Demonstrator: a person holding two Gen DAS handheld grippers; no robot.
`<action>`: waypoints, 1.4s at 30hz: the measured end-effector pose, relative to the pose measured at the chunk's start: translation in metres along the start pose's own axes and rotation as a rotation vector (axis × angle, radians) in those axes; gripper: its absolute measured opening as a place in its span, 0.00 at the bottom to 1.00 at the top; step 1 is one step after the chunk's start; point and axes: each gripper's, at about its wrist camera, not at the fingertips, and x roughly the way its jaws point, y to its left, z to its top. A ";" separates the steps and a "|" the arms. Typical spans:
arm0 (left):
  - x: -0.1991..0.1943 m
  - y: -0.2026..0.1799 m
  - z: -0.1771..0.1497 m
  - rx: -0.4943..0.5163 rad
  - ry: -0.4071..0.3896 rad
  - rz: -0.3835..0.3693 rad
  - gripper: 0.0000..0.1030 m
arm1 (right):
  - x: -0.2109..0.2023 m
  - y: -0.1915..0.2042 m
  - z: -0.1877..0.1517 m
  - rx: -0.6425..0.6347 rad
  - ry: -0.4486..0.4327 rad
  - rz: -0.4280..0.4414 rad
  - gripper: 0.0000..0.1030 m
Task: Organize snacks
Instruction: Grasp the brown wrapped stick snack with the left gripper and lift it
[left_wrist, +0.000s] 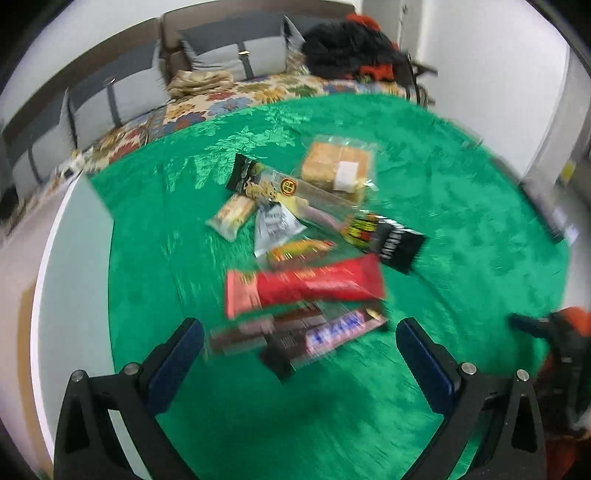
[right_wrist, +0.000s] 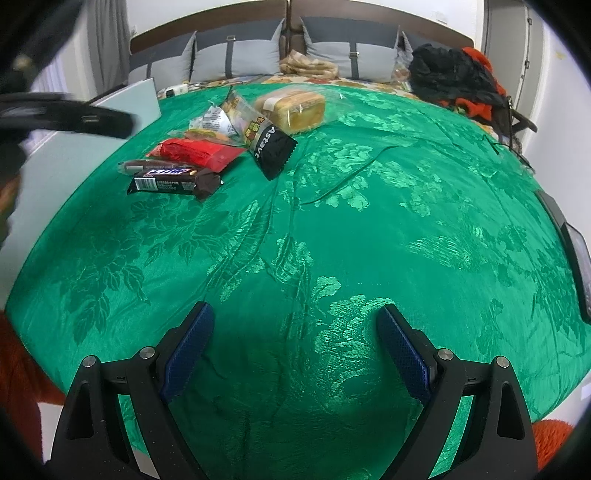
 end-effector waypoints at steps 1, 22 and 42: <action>0.008 0.000 0.003 0.011 0.010 0.010 1.00 | 0.000 0.000 0.000 0.000 0.002 0.000 0.90; 0.015 0.009 -0.034 0.071 0.199 -0.242 0.99 | 0.002 0.000 0.004 -0.005 0.004 0.006 0.90; 0.041 0.004 -0.029 0.014 0.190 -0.001 0.23 | 0.001 0.000 0.004 -0.008 0.004 0.009 0.90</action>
